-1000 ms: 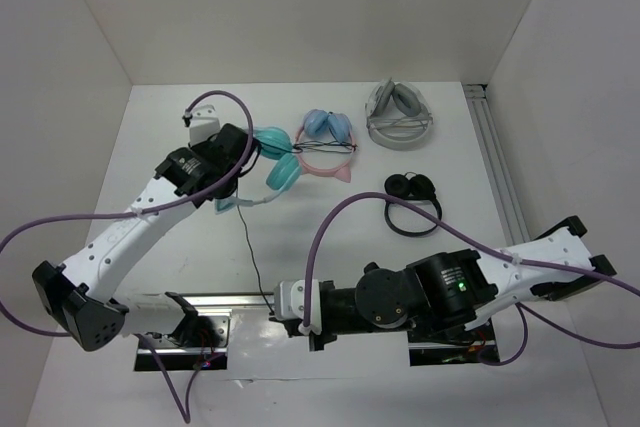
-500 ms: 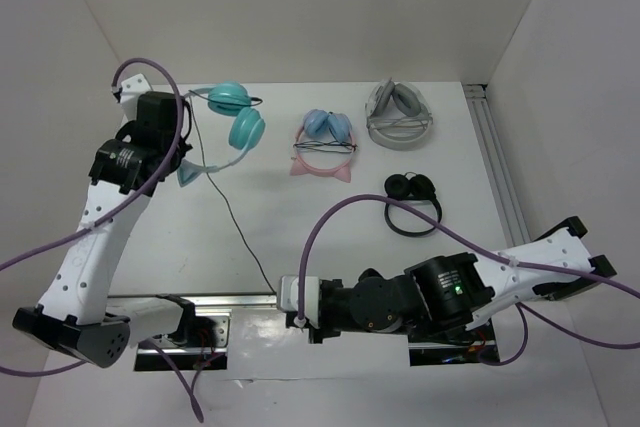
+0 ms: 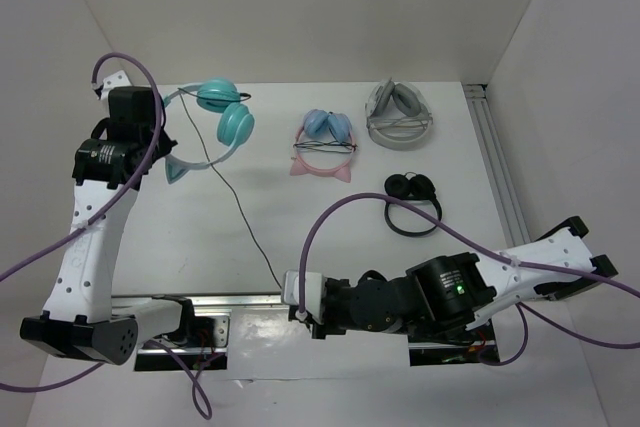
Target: Wrap the headphones
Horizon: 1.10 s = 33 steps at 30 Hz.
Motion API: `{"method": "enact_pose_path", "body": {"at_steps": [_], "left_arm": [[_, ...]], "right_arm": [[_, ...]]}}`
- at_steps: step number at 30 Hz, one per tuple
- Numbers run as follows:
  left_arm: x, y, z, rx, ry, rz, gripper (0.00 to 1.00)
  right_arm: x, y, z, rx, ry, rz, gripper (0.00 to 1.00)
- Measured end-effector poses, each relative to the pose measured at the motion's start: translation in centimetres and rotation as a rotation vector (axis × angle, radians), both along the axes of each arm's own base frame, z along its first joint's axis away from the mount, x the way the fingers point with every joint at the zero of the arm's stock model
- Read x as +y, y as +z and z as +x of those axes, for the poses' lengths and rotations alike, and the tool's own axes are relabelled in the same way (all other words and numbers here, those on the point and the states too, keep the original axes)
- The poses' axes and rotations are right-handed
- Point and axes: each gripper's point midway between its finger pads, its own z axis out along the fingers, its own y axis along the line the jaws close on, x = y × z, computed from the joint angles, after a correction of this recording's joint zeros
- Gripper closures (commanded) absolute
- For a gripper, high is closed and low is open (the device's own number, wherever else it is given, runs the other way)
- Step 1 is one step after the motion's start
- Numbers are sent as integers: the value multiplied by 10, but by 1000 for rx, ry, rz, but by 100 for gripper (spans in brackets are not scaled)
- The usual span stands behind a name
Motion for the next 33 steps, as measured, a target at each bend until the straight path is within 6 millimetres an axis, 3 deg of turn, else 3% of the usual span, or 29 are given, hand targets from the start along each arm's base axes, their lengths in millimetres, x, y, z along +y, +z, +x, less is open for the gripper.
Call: {"method": "enact_pose_path", "body": {"at_steps": [12,15,21,26,30,33], "left_arm": [[-2,-1,5,-16,-35,13,100],[-5,-11,3,-6,-54,23,100],[-23,-41,-7,54,-133,65,100],[-42,-53,-9,82,-214,88,100],[-62,-64,-9,95,-294,120,100],[-78,-71,-12,119,-366,178,100]], "right_arm": [[-4,0,-1,5,7,-21,100],[-2,15,0,-3,9,-4,100],[-3,68,7,-54,8,85,100],[-6,107,15,-97,-7,153,100],[1,110,25,-139,-32,143,100],[6,105,48,-177,-86,123,100]]}}
